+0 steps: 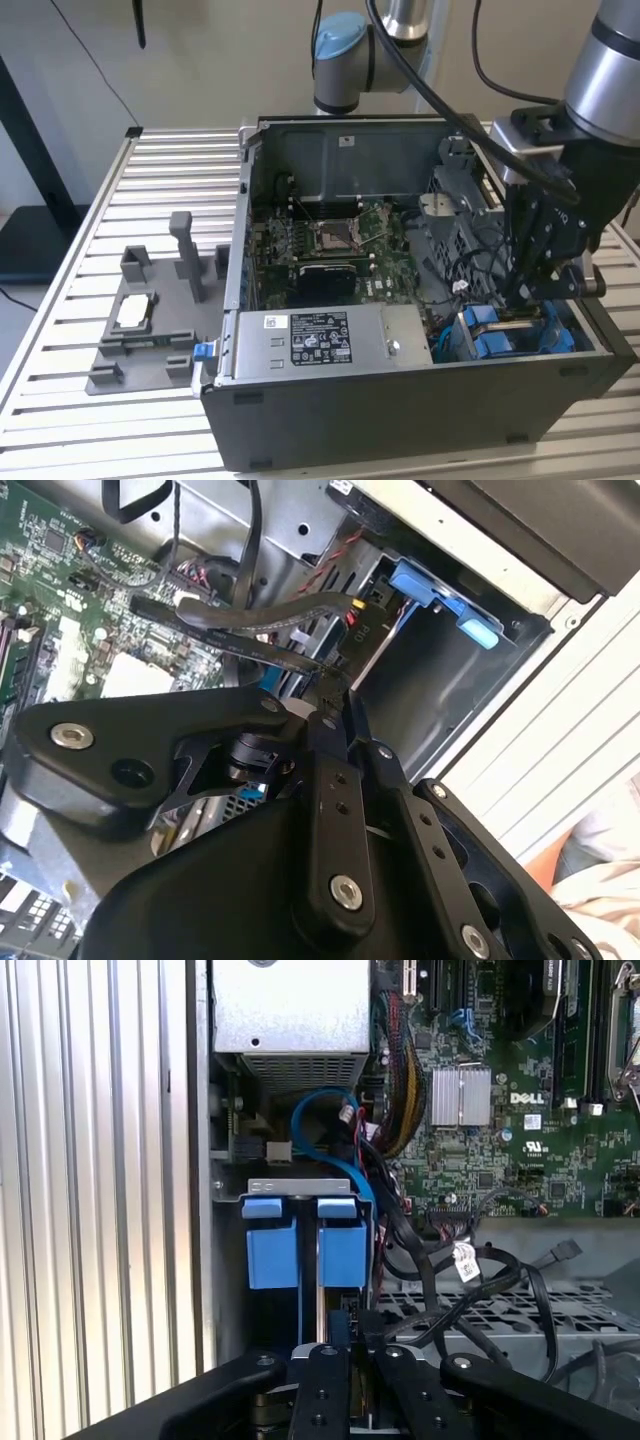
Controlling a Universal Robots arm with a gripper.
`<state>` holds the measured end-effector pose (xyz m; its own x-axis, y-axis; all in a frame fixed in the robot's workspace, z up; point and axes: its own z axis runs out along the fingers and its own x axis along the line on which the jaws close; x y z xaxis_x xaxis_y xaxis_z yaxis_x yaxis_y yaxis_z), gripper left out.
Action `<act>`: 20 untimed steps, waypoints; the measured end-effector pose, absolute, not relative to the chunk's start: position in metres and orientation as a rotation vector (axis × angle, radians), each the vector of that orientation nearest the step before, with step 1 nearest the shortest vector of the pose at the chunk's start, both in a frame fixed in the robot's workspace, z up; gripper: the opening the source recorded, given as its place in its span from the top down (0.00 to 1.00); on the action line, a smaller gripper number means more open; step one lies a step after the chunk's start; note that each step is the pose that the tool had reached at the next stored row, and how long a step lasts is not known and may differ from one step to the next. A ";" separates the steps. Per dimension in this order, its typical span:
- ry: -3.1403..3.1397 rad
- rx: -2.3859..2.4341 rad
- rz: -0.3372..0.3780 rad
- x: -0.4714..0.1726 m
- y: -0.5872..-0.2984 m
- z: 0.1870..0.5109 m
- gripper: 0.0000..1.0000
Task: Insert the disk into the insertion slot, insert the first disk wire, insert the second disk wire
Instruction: 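Insert the second disk wire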
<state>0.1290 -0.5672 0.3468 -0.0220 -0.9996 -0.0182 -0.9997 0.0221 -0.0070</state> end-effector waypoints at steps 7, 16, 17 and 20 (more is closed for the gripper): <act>2.263 -2.150 0.009 0.129 -0.566 0.345 0.84; 2.280 -2.131 0.007 0.129 -0.566 0.342 0.84; 2.281 -2.130 0.007 0.129 -0.566 0.342 0.84; 2.283 -2.127 0.006 0.129 -0.566 0.341 0.84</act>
